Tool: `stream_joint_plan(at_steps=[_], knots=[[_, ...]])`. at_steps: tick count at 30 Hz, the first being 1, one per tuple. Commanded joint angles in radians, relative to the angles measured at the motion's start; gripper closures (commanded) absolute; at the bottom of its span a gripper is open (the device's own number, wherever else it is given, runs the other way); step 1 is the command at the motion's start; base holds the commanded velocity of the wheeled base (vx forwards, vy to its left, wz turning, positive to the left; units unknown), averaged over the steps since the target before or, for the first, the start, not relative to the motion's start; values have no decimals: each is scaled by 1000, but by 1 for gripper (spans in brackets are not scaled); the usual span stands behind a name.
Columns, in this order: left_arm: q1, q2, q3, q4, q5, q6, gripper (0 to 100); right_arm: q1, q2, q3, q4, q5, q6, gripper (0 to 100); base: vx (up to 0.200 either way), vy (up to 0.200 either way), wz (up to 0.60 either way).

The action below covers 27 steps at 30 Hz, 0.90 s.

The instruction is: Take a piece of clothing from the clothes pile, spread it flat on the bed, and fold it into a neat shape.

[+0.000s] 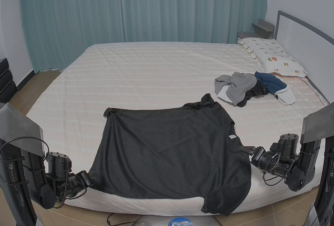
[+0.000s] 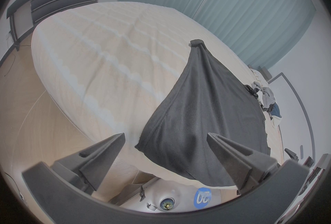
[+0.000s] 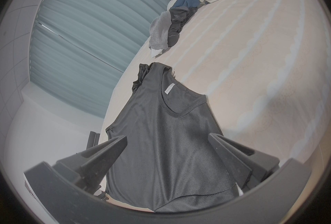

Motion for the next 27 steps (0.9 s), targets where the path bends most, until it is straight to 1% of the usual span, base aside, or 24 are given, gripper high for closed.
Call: stream_joint_plan(at_steps=[1,8,12,15,16,19,24,27], knots=[[-6,24,6,-3,-4,-2,100,1,5,0,0,0,-1,0,0,0,0],[-10,58,11,-3,4,21,100,0,5,4,0,0,-1,0,0,0,0],[-10,61,47,-1,10,108,100,0,4,6,0,0,-6,0,0,0,0],[-2,58,47,2,25,117,100,1,2,12,0,0,-7,0,0,0,0],[1,61,47,6,45,125,100,0,-1,17,0,0,-9,0,0,0,0],[1,61,49,16,71,150,100,0,-4,21,0,0,-24,0,0,0,0],[2,44,49,55,84,165,100,0,-2,27,0,0,-32,0,0,0,0],[4,25,47,48,82,159,100,0,-2,27,0,0,-32,0,0,0,0]])
